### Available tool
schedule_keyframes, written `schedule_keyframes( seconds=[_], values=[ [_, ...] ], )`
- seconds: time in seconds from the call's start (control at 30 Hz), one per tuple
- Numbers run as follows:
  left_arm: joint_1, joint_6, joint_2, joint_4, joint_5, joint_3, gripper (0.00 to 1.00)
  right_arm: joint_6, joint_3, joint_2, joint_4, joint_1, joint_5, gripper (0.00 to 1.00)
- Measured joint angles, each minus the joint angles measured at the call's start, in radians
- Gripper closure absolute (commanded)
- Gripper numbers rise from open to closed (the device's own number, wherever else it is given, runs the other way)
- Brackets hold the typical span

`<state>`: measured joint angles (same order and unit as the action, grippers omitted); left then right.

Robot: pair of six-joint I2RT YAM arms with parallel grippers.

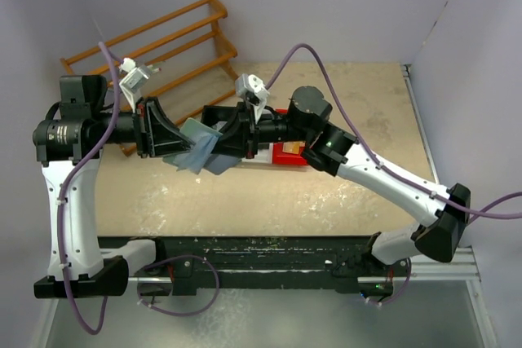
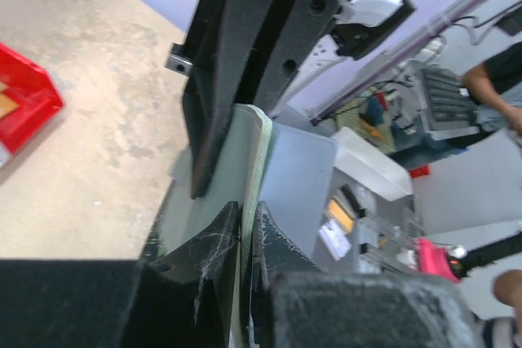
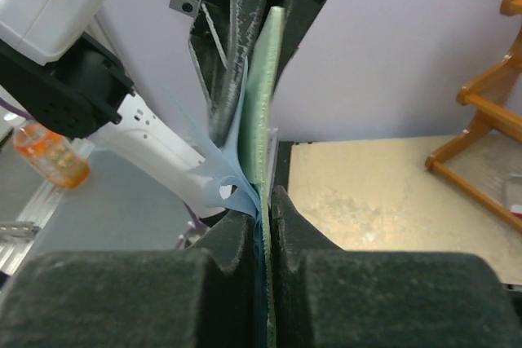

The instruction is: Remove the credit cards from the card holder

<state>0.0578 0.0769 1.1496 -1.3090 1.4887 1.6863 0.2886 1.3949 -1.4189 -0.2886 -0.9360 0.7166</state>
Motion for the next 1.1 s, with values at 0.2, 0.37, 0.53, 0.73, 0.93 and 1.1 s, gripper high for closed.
schedule_keyframes(
  seconds=[0.2,0.37,0.53,0.73,0.93,1.1],
  values=[
    [-0.001,0.116,-0.006,-0.039,-0.217,0.019,0.36,0.043,0.048,-0.043,0.072,-0.002,-0.021,1.0],
    [-0.001,0.18,-0.093,0.051,-0.443,-0.029,0.2,0.051,0.217,-0.138,0.256,-0.006,-0.16,1.0],
    [-0.001,0.231,-0.217,0.13,-0.561,-0.086,0.16,0.076,0.396,-0.246,0.437,-0.009,-0.304,1.0],
    [-0.001,0.267,-0.264,0.195,-0.613,-0.164,0.16,0.097,0.443,-0.277,0.569,-0.036,-0.424,1.0],
    [-0.001,0.274,-0.267,0.272,-0.694,-0.293,0.18,0.118,0.482,-0.282,0.613,-0.08,-0.465,1.0],
    [-0.002,0.266,-0.272,0.299,-0.718,-0.332,0.48,0.135,0.491,-0.285,0.613,-0.093,-0.467,1.0]
  ],
)
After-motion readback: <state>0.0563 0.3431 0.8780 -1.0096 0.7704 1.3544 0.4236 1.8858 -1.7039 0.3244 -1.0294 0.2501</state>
